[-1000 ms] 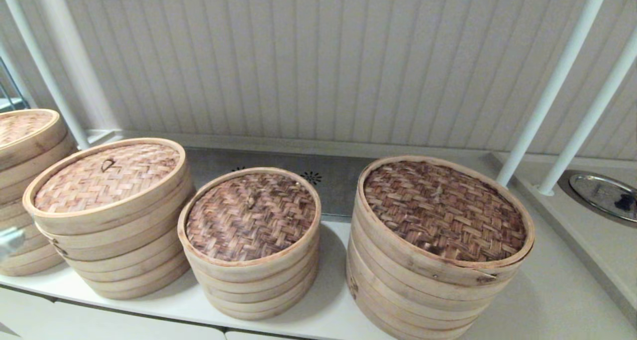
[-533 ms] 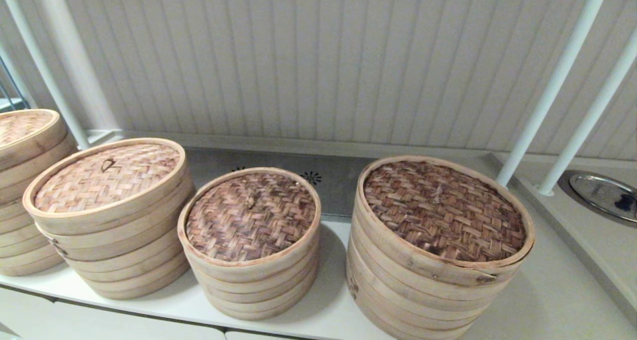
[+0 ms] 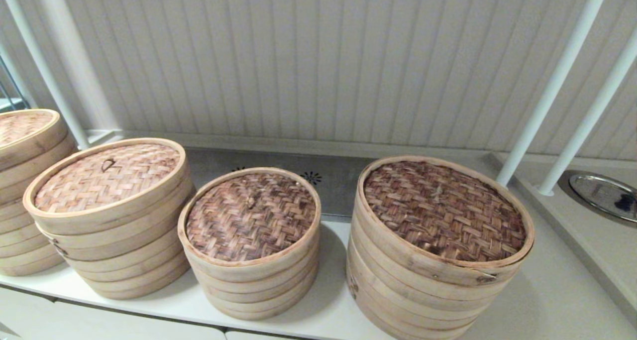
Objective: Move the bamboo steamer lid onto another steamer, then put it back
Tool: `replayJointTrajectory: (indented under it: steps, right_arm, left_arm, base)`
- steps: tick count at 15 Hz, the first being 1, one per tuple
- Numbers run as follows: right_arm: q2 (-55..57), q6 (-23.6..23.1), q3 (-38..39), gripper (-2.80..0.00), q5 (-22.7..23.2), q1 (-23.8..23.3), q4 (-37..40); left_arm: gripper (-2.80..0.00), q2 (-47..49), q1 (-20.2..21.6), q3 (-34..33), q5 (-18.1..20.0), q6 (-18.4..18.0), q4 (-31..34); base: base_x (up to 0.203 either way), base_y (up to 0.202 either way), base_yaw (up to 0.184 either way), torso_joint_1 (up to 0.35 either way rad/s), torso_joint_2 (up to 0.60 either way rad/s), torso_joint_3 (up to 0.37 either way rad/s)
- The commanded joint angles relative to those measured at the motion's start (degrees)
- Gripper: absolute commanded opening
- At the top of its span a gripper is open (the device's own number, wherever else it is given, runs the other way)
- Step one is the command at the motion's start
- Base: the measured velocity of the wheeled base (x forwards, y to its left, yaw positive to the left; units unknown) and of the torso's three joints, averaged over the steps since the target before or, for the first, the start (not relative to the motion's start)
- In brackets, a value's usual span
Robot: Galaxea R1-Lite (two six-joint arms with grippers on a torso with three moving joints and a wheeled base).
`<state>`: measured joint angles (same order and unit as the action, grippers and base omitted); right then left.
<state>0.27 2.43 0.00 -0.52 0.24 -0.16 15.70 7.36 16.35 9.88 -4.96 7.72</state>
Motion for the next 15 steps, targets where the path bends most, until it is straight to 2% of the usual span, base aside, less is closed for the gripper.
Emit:
replayJointTrajectory:
  steps: [1, 3, 7, 12, 13, 15]
  right_arm:
    - [0.1, 0.0, 0.1, -2.80, 0.0, 0.0, 0.0]
    - [0.1, 0.0, 0.2, -2.80, 0.0, 0.0, 0.0]
    - [0.1, 0.0, 0.1, -2.80, 0.0, 0.0, 0.0]
    - [0.1, 0.0, 0.1, -2.80, 0.0, 0.0, 0.0]
    - [0.1, 0.0, 0.1, -2.80, 0.0, 0.0, 0.0]
    - [0.1, 0.0, 0.1, -2.80, 0.0, 0.0, 0.0]
  left_arm:
    - [-2.80, 0.6, 1.2, -1.2, 0.4, -0.1, 0.0]
    - [-2.80, 0.3, 2.0, -3.5, 2.1, -0.1, -0.4]
    - [-2.80, 0.2, 2.0, -7.5, 2.3, -0.1, -3.1]
    - [-2.80, 0.3, -2.1, -6.7, 0.9, 0.0, -3.5]
    - [-2.80, -0.7, -5.0, -6.5, -0.5, 0.0, -2.9]
    - [-2.80, -6.8, -6.8, -6.5, -2.4, -0.1, -0.5]
  base:
    - [0.000, 0.000, 0.000, 0.000, 0.00, 0.000]
    - [0.000, 0.000, 0.000, 0.000, 0.00, 0.000]
    - [0.000, 0.000, 0.000, 0.000, 0.00, 0.000]
    - [0.000, 0.000, 0.000, 0.000, 0.00, 0.000]
    - [0.000, 0.000, 0.000, 0.000, 0.00, 0.000]
    - [0.000, 0.000, 0.000, 0.000, 0.00, 0.000]
